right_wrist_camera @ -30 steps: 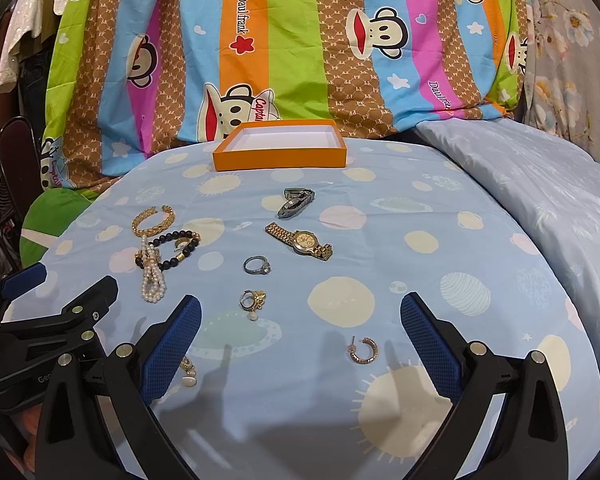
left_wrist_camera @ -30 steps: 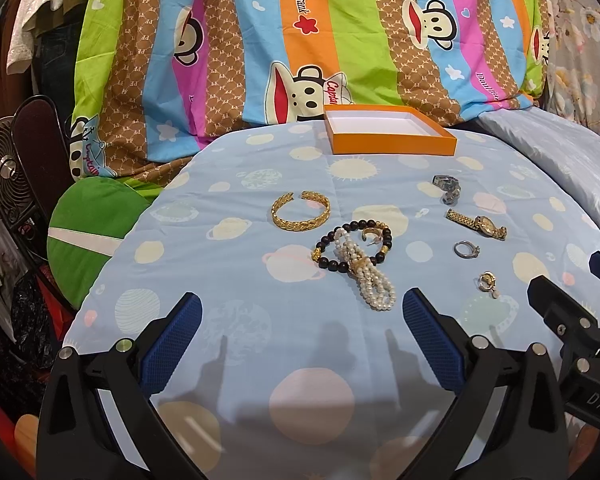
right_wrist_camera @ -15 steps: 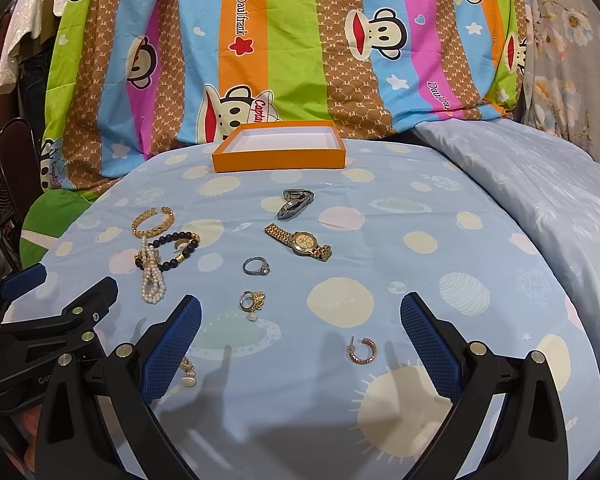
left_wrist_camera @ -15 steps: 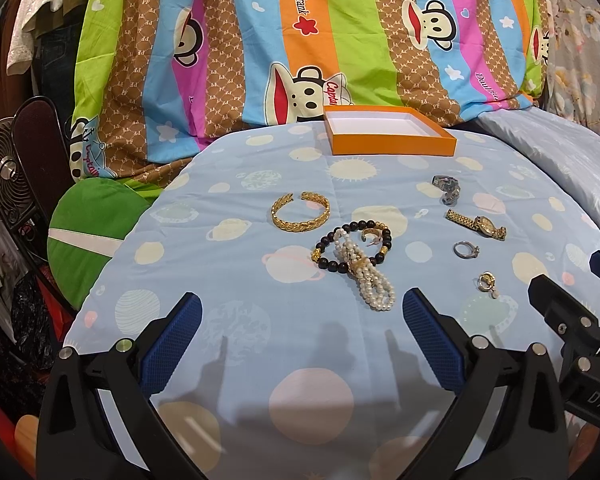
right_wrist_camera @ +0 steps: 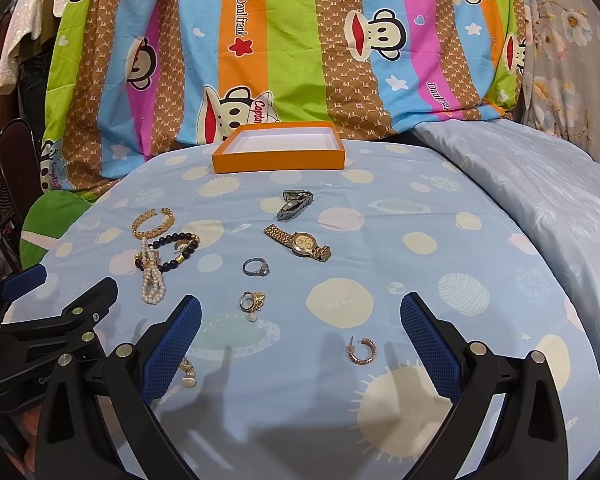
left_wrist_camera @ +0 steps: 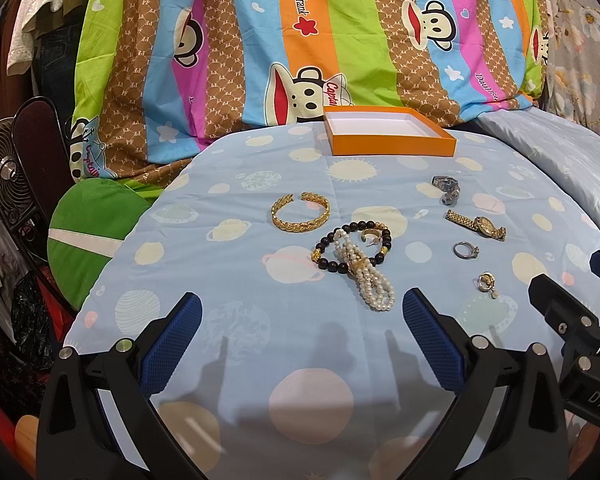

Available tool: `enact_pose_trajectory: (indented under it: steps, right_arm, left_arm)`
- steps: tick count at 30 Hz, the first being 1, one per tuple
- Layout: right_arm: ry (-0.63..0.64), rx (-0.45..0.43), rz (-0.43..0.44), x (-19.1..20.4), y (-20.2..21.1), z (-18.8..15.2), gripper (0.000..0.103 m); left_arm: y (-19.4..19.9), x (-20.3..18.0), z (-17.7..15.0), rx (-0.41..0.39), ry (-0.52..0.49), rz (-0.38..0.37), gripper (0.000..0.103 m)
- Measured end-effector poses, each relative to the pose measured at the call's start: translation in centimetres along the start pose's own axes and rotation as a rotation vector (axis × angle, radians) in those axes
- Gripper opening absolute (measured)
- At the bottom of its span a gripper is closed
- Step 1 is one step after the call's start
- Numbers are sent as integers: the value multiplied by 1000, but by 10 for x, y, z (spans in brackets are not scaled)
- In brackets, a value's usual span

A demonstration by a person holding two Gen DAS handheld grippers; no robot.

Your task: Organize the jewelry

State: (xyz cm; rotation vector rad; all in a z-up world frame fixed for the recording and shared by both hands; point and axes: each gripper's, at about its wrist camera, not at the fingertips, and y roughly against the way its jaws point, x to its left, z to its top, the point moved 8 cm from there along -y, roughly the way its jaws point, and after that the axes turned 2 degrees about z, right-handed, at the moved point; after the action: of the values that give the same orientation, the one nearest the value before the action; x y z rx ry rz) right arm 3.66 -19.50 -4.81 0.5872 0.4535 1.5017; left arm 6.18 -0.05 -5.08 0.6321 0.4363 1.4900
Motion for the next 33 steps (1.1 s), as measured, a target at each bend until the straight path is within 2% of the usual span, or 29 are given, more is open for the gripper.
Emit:
enact_pose_trajectory:
  steps: [23, 25, 27, 33]
  right_arm:
    - [-4, -1, 0, -1, 0, -1, 98]
    - [-15, 2, 4, -3, 0, -1, 98]
    - [-36, 11, 18, -8, -1, -1, 98]
    - [-156, 39, 109, -21, -10, 28, 98]
  left_arm:
    - [0, 0, 0, 0, 4, 1, 98]
    - [-10, -7, -6, 4, 14, 3, 98]
    - [-13, -13, -7, 13, 31, 5, 98]
    - [-6, 16, -1, 50, 111, 9, 98]
